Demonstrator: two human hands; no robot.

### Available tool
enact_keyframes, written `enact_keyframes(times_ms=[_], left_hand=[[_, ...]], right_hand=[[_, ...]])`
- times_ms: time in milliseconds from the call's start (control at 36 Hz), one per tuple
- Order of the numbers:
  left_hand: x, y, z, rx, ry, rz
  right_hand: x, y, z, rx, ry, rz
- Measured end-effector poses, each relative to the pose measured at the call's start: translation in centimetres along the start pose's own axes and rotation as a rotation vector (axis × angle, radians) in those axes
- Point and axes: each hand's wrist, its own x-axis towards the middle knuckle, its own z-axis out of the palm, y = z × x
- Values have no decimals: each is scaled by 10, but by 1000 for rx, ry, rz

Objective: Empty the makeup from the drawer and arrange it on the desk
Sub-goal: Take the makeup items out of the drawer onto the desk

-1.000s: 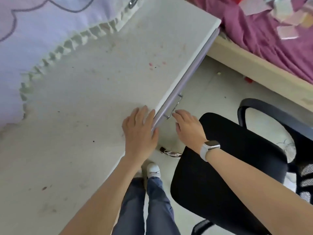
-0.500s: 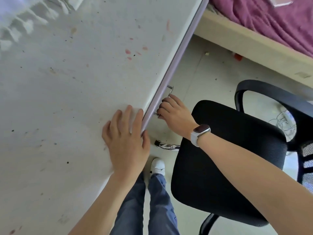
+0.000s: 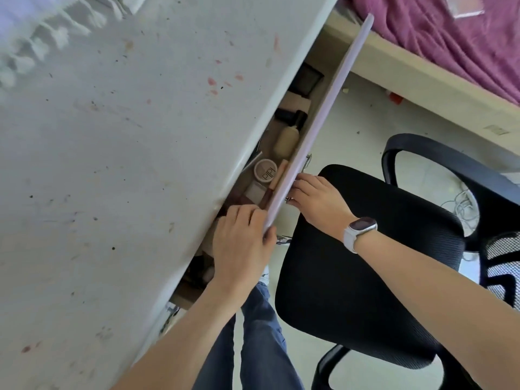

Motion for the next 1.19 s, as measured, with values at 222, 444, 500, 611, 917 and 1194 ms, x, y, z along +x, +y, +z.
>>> enact_keyframes(times_ms=[222, 444, 500, 611, 917, 1194], left_hand=[[-1, 5, 1, -126, -54, -114], [-6, 0, 5, -187, -17, -131], [-6, -1, 5, -178, -1, -118], [-6, -1, 4, -182, -6, -108], [-19, 30, 21, -240, -29, -89], [-21, 38, 50, -156, -101, -56]], right_hand=[[0, 2, -37, 31, 254, 6], [32, 1, -44, -254, -33, -267], [36, 2, -47, -266, -49, -283], [38, 4, -49, -273, -86, -300], [-1, 21, -60, -234, -42, -303], [-22, 25, -41, -202, -117, -207]])
